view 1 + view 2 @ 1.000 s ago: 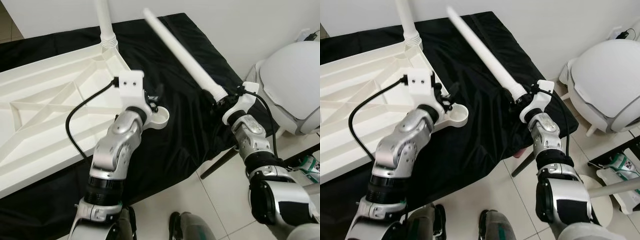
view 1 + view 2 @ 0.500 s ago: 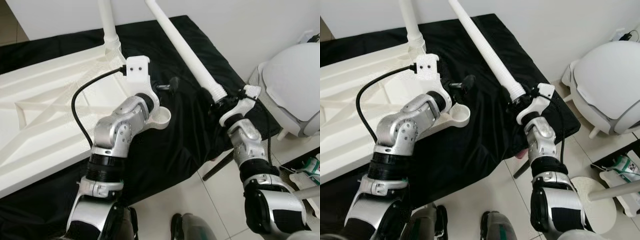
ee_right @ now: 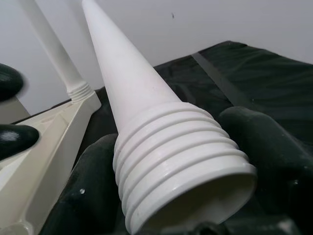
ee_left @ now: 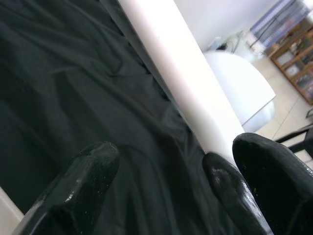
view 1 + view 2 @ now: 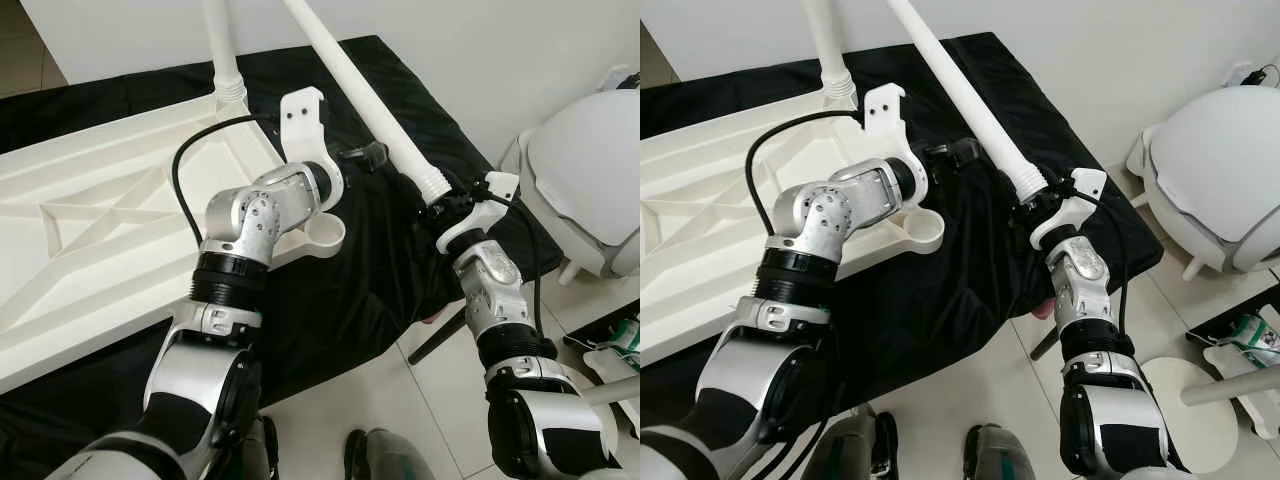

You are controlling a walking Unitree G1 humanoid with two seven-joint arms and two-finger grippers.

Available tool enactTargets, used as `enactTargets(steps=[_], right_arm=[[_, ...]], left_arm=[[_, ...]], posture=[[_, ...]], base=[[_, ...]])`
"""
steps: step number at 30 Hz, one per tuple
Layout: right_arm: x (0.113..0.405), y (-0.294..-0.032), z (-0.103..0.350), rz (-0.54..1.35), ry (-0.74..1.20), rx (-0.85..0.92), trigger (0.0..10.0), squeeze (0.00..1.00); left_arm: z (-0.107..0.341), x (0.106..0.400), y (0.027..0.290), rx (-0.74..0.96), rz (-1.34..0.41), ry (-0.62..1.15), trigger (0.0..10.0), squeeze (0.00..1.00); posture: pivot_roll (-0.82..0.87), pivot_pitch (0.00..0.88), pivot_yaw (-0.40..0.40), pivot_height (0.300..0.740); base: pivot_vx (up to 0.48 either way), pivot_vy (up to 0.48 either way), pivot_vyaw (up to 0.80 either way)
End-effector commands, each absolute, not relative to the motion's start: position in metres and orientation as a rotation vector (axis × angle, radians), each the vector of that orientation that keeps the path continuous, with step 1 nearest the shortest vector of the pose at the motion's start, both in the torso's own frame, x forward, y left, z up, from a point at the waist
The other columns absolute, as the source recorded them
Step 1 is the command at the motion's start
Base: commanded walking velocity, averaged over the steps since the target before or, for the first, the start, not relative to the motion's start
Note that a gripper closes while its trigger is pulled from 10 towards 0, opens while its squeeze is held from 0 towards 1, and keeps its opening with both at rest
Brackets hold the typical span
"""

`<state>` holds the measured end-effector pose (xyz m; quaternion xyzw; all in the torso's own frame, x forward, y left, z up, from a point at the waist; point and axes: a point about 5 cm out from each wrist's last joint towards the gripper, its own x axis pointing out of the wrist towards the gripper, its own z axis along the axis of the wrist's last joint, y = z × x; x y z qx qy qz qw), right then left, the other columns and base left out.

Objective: Building children table

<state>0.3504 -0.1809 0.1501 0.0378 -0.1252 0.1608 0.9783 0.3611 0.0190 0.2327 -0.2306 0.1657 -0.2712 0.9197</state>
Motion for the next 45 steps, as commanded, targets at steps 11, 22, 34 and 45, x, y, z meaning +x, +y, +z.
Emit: enactTargets(steps=[11, 22, 34, 45], right_arm=[[0.344, -0.171, 0.154, 0.331, -0.302, 0.058, 10.0, 0.0], [0.33, -0.159, 0.152, 0.347, -0.329, 0.038, 10.0, 0.0], [0.304, -0.134, 0.154, 0.355, -0.402, 0.041, 10.0, 0.0], [0.289, -0.131, 0.158, 0.345, -0.422, 0.017, 10.0, 0.0]], left_arm=[[0.251, 0.37, -0.01, -0.521, -0.797, 0.313, 10.0, 0.0], [0.248, 0.374, -0.025, -0.509, -0.796, 0.343, 10.0, 0.0], [0.259, 0.383, -0.028, -0.496, -0.757, 0.323, 10.0, 0.0], [0.286, 0.394, -0.017, -0.471, -0.715, 0.235, 10.0, 0.0]], posture=[[-0.11, 0.071, 0.084, 0.74], [-0.11, 0.089, 0.092, 0.74], [-0.11, 0.102, 0.11, 0.74], [-0.11, 0.107, 0.127, 0.74]], base=[[0.0, 0.0, 0.0], [0.0, 0.0, 0.0], [0.0, 0.0, 0.0], [0.0, 0.0, 0.0]])
